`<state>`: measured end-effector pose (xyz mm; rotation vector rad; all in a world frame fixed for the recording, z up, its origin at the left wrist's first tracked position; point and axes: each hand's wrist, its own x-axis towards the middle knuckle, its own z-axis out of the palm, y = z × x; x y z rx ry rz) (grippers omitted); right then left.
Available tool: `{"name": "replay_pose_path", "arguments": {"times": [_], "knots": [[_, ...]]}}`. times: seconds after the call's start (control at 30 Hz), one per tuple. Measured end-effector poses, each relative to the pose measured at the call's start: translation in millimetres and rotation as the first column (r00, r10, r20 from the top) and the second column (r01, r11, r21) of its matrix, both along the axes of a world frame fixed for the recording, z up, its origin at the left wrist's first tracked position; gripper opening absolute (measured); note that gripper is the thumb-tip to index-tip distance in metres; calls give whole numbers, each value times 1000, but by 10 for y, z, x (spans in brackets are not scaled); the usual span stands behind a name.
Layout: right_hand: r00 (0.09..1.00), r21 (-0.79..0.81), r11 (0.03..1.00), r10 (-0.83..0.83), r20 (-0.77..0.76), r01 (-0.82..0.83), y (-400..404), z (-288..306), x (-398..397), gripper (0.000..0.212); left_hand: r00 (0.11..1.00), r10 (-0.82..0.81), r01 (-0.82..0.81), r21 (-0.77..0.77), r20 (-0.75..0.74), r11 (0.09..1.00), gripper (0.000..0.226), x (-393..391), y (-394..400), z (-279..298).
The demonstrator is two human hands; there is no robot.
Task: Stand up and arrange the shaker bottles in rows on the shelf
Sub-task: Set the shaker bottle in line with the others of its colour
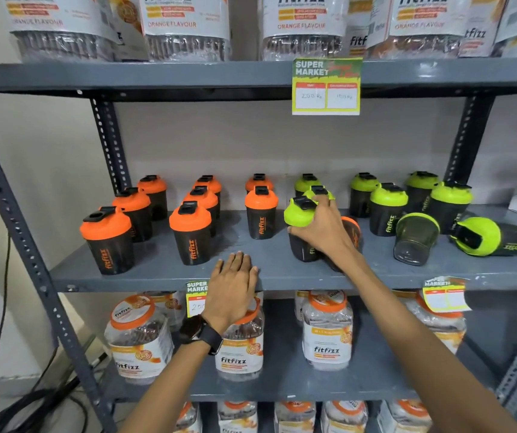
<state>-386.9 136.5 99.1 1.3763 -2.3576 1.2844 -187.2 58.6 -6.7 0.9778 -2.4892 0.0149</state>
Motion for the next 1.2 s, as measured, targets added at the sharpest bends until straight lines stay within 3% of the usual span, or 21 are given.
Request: {"name": "replay_pose_path", "arguments": {"times": [0.3, 0.37, 0.43, 0.53, 0.6, 0.67, 0.8, 0.9, 1.07, 1.2], "knots": [[975, 64, 990, -108, -196, 122, 97, -88, -44, 101, 1000, 8, -8, 7, 0, 1000, 56, 0, -20, -28], [991, 41, 998, -49, -121, 54, 161, -82, -49, 104, 1000, 12, -12, 8, -2, 1000, 56, 0, -15, -30], [999, -90, 996, -27, -30, 24, 266, -59, -97, 94, 1000, 15, -15, 8, 0, 1000, 56, 0, -14, -29], [984, -219, 962, -143, 105, 164, 421, -36, -339, 75, 1000, 17, -17, 11, 3, 1000, 56, 1, -12, -22], [951, -69, 964, -237, 198, 255, 482, -19, -561, 60, 1000, 13, -13, 23, -4, 1000, 56, 3, 1, -15], [913, 127, 966, -255, 317, 226, 491, -18, -716, 49, 1000, 6, -6, 35, -6, 999, 56, 1, 7, -8], [790, 176, 983, -143, 596, 45, 467, -53, -712, 63, 1000, 9, -8, 46, -12, 999, 56, 3, 15, 0], [769, 201, 980, -126, 627, -3, 469, -89, -691, 64, 1000, 16, -15, 40, -3, 999, 56, 13, 17, 4], [657, 21, 999, -35, 753, 29, 576, -156, -731, 61, 1000, 29, -29, 32, 3, 999, 55, 13, 40, 5], [705, -60, 993, -27, 709, 98, 751, -244, -628, 59, 1000, 11, -12, 48, 13, 999, 56, 27, 35, 25]]}}
